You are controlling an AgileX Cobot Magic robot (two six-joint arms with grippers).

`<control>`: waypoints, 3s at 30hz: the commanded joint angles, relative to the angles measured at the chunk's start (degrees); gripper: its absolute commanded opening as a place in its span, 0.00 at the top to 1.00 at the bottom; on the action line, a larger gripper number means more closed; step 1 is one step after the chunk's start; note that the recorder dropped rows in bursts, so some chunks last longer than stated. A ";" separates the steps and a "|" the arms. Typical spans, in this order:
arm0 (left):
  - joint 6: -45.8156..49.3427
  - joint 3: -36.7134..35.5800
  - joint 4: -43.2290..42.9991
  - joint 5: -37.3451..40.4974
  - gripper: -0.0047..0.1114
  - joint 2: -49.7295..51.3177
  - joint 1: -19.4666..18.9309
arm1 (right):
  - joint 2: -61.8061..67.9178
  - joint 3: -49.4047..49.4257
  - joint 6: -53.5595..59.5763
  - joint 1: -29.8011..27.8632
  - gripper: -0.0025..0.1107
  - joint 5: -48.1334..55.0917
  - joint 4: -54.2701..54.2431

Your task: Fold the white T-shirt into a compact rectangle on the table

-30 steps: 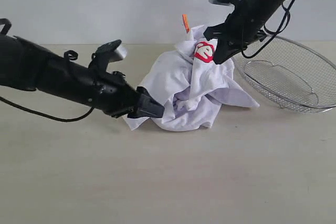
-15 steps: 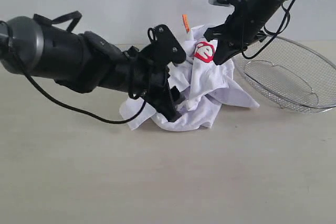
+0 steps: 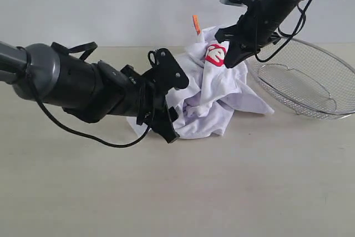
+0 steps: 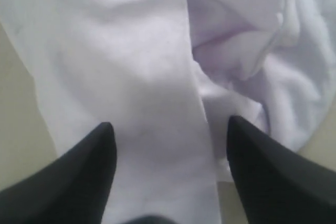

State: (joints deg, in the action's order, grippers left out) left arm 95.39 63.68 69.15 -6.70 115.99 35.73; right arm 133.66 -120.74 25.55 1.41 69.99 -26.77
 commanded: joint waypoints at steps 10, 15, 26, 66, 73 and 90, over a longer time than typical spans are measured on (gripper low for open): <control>-0.05 2.50 0.88 -11.34 0.85 4.59 0.25 | -0.42 0.21 0.81 -0.24 0.98 -0.02 -0.75; 0.37 4.81 0.78 -17.59 0.92 2.45 0.25 | -0.42 0.21 1.05 -0.24 0.98 -0.02 -0.75; 8.37 16.11 1.44 -26.65 0.92 2.36 -4.17 | -0.42 0.21 1.97 -0.24 0.98 -0.02 -0.75; 14.73 23.93 30.80 -34.08 0.45 2.36 -18.13 | 2.29 2.80 5.21 12.32 0.98 -0.32 -6.94; 15.42 23.93 30.80 -38.82 0.26 2.36 -18.13 | 2.29 2.80 5.29 11.98 0.98 -1.21 -5.20; 23.04 24.55 30.80 -51.85 0.84 2.04 -14.63 | 1.51 2.80 4.87 5.54 0.98 -2.98 -6.01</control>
State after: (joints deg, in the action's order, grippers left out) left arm 118.29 87.88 99.90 -58.99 118.98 19.31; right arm 136.11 -117.91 30.00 7.99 67.51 -32.64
